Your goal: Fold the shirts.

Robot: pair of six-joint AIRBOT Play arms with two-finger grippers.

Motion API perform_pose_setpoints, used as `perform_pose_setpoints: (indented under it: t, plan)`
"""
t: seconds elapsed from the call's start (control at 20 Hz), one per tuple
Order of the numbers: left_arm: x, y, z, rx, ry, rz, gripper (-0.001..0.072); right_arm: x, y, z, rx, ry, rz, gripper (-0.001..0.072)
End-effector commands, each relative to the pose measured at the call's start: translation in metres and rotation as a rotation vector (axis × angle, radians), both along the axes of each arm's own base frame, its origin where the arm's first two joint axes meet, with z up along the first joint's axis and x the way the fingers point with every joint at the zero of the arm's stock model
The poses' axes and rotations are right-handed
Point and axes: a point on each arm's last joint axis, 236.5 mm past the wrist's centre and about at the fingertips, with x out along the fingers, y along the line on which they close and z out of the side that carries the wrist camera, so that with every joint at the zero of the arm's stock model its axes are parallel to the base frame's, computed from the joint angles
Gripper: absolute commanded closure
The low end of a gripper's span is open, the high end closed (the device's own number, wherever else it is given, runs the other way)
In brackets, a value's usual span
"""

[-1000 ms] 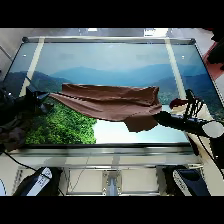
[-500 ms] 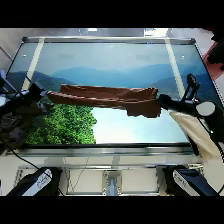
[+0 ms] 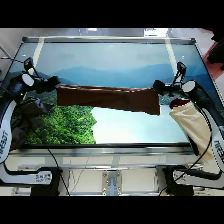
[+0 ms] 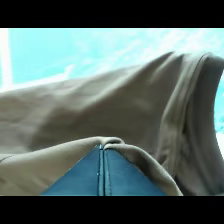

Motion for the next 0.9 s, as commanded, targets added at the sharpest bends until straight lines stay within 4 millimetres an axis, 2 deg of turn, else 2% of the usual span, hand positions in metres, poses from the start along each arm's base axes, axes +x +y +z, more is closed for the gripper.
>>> perform_pose_setpoints:
  t: [0.0,0.15,0.3,0.45,0.5,0.55,0.6,0.65,0.75,0.8,0.85]
  plan:
    - [0.016,-0.007,-0.031,0.057,0.042,-0.031,0.0697,0.02,-0.006,-0.036,-0.015,0.04,-0.015,0.0686]
    - [0.022,-0.017,-0.048,0.06,0.044,-0.048,0.0697,0.02,-0.007,-0.058,-0.025,0.073,-0.008,0.0686]
    - [0.027,-0.022,-0.058,0.057,0.041,-0.052,0.0695,0.019,-0.007,-0.062,-0.032,0.076,0.001,0.0686]
    - [0.036,-0.029,-0.05,0.027,0.001,-0.04,0.0693,0.019,-0.007,-0.062,-0.031,0.077,0.001,0.0685]
    - [0.042,-0.032,-0.041,0.005,-0.022,-0.031,0.0654,0.019,-0.007,-0.061,-0.029,0.076,0.0,0.0684]
    - [0.049,-0.034,-0.031,-0.011,-0.046,-0.026,0.05,0.02,-0.007,-0.06,-0.027,0.073,-0.001,0.0683]
    - [0.057,-0.035,-0.016,-0.011,-0.079,-0.026,0.0308,0.021,-0.008,-0.055,-0.035,0.065,0.003,0.0663]
    - [0.065,-0.035,0.003,-0.011,-0.119,-0.026,0.0219,0.025,-0.01,-0.047,-0.036,0.051,0.002,0.06]
    - [0.079,-0.036,0.051,-0.013,-0.206,-0.031,0.0201,0.033,-0.018,-0.017,-0.04,0.0,-0.003,0.0358]
    - [0.085,-0.037,0.078,-0.022,-0.26,-0.03,0.0202,0.037,-0.026,0.003,-0.042,-0.031,-0.013,0.0321]
    - [0.089,-0.04,0.106,-0.041,-0.314,-0.027,0.0201,0.038,-0.035,0.02,-0.045,-0.055,-0.021,0.0321]
